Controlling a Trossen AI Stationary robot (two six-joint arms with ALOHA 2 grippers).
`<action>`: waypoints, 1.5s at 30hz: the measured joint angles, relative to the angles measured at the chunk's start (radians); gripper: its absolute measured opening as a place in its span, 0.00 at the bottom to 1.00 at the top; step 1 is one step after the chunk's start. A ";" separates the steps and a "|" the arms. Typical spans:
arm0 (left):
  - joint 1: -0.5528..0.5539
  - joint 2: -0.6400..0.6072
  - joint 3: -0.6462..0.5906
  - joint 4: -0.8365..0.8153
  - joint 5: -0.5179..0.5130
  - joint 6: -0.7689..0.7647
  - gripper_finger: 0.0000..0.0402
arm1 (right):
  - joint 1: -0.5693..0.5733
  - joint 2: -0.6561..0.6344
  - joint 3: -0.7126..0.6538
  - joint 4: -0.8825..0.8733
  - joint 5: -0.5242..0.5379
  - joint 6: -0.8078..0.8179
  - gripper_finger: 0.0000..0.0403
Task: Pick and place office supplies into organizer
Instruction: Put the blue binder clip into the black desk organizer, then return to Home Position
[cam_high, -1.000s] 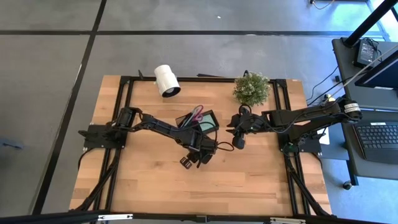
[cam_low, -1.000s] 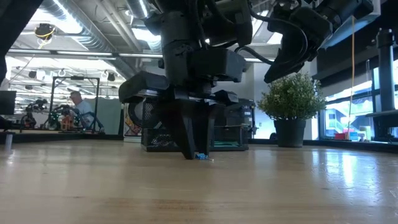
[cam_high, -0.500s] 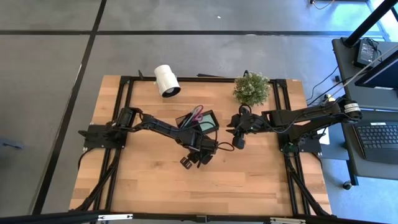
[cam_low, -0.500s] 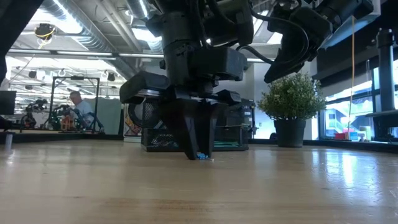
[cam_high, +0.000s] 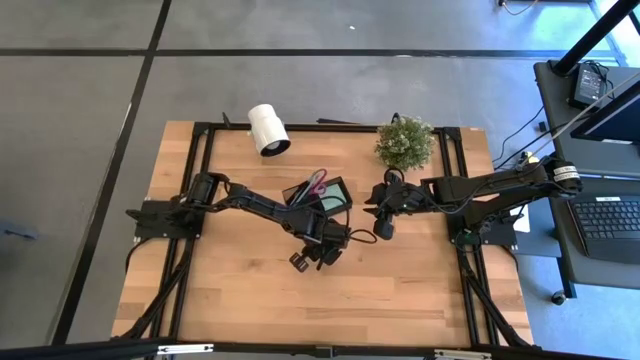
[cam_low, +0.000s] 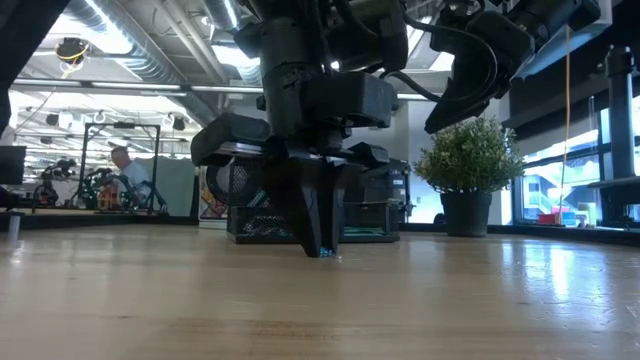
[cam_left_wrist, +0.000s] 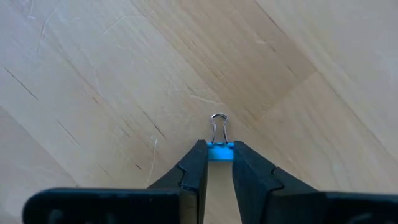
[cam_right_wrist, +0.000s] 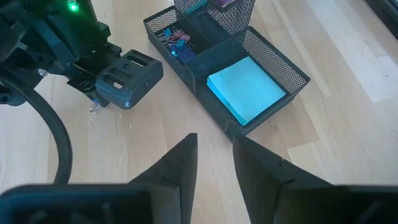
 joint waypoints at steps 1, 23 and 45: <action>0.000 0.000 0.000 0.000 0.000 -0.001 0.13 | 0.000 0.000 0.000 0.000 0.000 0.000 0.26; 0.134 -0.204 -0.002 -0.236 -0.382 -0.609 0.13 | 0.000 0.000 0.000 -0.001 0.000 -0.008 0.26; 0.178 -0.198 -0.057 -0.252 -0.360 -0.725 0.24 | 0.000 0.000 0.000 0.000 0.000 -0.009 0.26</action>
